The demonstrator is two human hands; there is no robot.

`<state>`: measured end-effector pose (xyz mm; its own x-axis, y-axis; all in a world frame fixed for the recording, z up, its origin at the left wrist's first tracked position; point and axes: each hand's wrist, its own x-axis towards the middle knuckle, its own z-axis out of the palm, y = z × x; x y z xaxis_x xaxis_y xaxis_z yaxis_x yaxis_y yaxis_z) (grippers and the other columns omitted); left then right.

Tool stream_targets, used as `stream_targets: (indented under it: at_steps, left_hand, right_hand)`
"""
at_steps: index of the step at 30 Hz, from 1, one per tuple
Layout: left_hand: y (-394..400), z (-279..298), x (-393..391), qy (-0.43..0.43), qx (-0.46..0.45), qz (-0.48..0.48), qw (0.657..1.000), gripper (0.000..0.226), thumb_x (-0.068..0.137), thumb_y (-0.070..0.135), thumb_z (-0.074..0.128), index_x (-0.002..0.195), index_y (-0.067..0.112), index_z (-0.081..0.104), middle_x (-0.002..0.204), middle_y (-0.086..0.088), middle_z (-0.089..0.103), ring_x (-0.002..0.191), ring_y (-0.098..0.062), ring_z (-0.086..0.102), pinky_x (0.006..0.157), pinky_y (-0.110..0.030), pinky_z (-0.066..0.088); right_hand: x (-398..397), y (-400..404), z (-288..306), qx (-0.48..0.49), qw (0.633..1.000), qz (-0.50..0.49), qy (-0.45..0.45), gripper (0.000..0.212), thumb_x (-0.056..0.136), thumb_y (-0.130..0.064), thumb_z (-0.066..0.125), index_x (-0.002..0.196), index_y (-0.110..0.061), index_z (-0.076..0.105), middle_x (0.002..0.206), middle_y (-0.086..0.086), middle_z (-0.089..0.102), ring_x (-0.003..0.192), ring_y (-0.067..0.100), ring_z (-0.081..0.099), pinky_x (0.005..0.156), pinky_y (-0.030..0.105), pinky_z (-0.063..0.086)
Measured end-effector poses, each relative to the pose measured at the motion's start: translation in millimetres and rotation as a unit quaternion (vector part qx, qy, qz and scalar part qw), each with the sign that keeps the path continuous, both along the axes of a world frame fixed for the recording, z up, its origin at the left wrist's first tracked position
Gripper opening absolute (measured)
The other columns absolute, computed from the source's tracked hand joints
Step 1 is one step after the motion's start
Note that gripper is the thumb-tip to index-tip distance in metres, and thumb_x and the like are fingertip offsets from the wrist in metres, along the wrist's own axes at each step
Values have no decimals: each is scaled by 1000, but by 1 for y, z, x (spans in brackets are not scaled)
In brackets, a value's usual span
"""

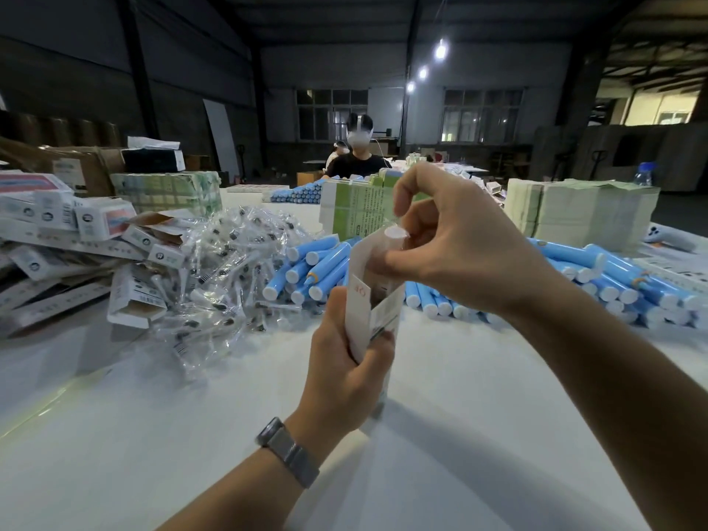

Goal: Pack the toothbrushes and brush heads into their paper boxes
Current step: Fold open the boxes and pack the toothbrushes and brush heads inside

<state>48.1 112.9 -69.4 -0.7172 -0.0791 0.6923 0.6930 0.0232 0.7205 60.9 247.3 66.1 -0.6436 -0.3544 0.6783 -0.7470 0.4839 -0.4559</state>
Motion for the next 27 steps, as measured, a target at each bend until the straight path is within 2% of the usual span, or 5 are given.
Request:
stream_targets:
  at_steps: [4, 10, 15, 22, 27]
  left_hand:
    - [-2, 1, -2, 2, -6, 14, 1000, 35, 74, 32, 54, 104, 14, 51, 88, -13, 58, 80, -39, 55, 65, -57, 50]
    - [-6, 3, -6, -16, 5, -11, 1000, 40, 73, 33, 55, 112, 22, 56, 99, -14, 64, 89, -38, 61, 74, -60, 55]
    - [-10, 4, -9, -55, 48, -69, 995, 41, 71, 38, 56, 107, 21, 58, 92, -21, 63, 73, -23, 62, 59, -31, 56]
    - [-15, 17, -11, -77, 57, -123, 988, 103, 67, 91, 54, 131, 10, 48, 96, -14, 69, 76, -27, 70, 62, -38, 57]
    - [-5, 17, 1, -8, 82, -126, 989, 34, 97, 51, 34, 128, 37, 40, 107, 4, 72, 79, -27, 74, 61, -37, 60]
  right_hand:
    - [-2, -3, -5, 46, 995, -33, 86, 31, 69, -24, 87, 74, -24, 57, 58, -13, 53, 54, 4, 48, 53, 12, 37]
    - [-13, -3, -15, 111, 991, 4, 72, 21, 85, -40, 73, 82, -19, 76, 83, -11, 50, 75, 10, 50, 67, 28, 43]
    - [-19, -2, -21, 161, 986, -13, 41, 26, 93, -46, 61, 87, -24, 75, 101, -6, 44, 94, -1, 42, 79, 27, 37]
    - [-21, 2, -23, 200, 976, 24, -78, 23, 95, -43, 57, 111, -31, 69, 119, -12, 46, 110, 7, 48, 89, 27, 47]
    - [-12, 16, -38, 30, 992, 70, -99, 49, 84, -17, 76, 111, -44, 44, 114, -17, 55, 91, 8, 65, 71, 29, 60]
